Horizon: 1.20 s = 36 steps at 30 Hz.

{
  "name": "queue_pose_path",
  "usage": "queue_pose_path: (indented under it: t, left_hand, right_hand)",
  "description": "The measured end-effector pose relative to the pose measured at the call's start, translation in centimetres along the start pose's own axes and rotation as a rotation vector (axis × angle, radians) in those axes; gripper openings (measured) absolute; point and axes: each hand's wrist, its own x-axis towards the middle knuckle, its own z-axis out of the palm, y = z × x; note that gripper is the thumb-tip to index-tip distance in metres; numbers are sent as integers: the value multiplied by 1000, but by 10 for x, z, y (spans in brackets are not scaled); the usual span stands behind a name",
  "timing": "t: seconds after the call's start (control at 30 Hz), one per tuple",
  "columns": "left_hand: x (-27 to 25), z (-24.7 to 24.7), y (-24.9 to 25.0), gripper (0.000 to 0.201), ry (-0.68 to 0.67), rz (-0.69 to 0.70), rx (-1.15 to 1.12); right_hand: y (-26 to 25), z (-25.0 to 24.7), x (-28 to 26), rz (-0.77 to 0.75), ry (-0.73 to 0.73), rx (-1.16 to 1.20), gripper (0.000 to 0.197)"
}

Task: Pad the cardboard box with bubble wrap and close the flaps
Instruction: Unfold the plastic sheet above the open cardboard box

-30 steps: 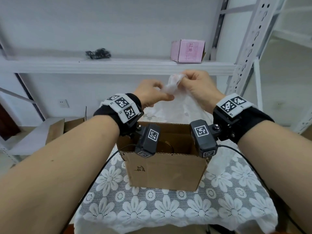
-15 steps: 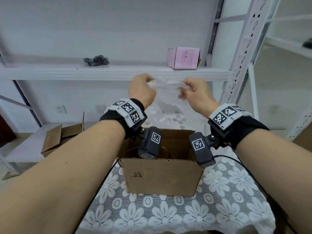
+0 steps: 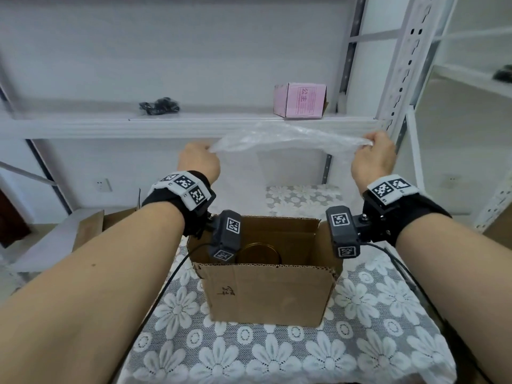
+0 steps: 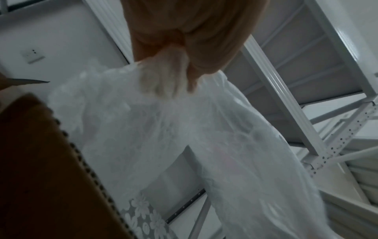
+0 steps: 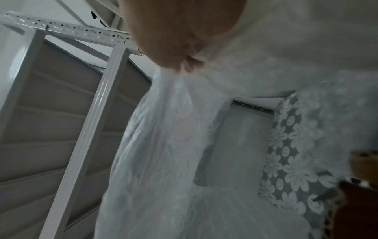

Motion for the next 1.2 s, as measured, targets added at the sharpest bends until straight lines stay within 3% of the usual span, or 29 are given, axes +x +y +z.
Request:
queue_pose_path:
  t: [0.07, 0.13, 0.23, 0.3, 0.37, 0.47, 0.7, 0.9, 1.07, 1.13, 1.2]
  left_hand:
    - [-4, 3, 6, 24, -10, 72, -64]
    - [-10, 9, 17, 18, -46, 201, -21]
    - [-22, 20, 35, 14, -170, 383, 3]
    - [-31, 25, 45, 15, -262, 484, -72]
    - [-36, 25, 50, 15, -271, 502, -124]
    - [-29, 19, 41, 14, -258, 416, -43]
    - [-14, 14, 13, 22, -305, 222, 182]
    - [-7, 3, 19, 22, -345, 197, 103]
    - [2, -9, 16, 20, -108, 245, -20]
    - [4, -13, 17, 21, -26, 219, 11]
    - [2, -17, 19, 27, -39, 148, 84]
  right_hand:
    - [-1, 2, -4, 30, -210, -263, 39]
    - [-13, 5, -18, -159, -364, -433, 71]
    - [-44, 14, -43, -561, -436, -412, 92]
    - [-60, 21, -50, -614, -461, -315, 85]
    - [-64, 23, -47, -583, -457, -231, 57]
    - [-55, 21, -38, -559, -412, -56, 13]
    - [-40, 9, -25, -344, -327, 248, 15]
    - [-27, 3, -11, -155, -236, 102, 40]
    - [-17, 0, -4, -130, -219, -23, 40]
    - [-14, 3, -3, -124, -234, -77, 31]
    - [-12, 6, -3, -126, -277, -147, 16]
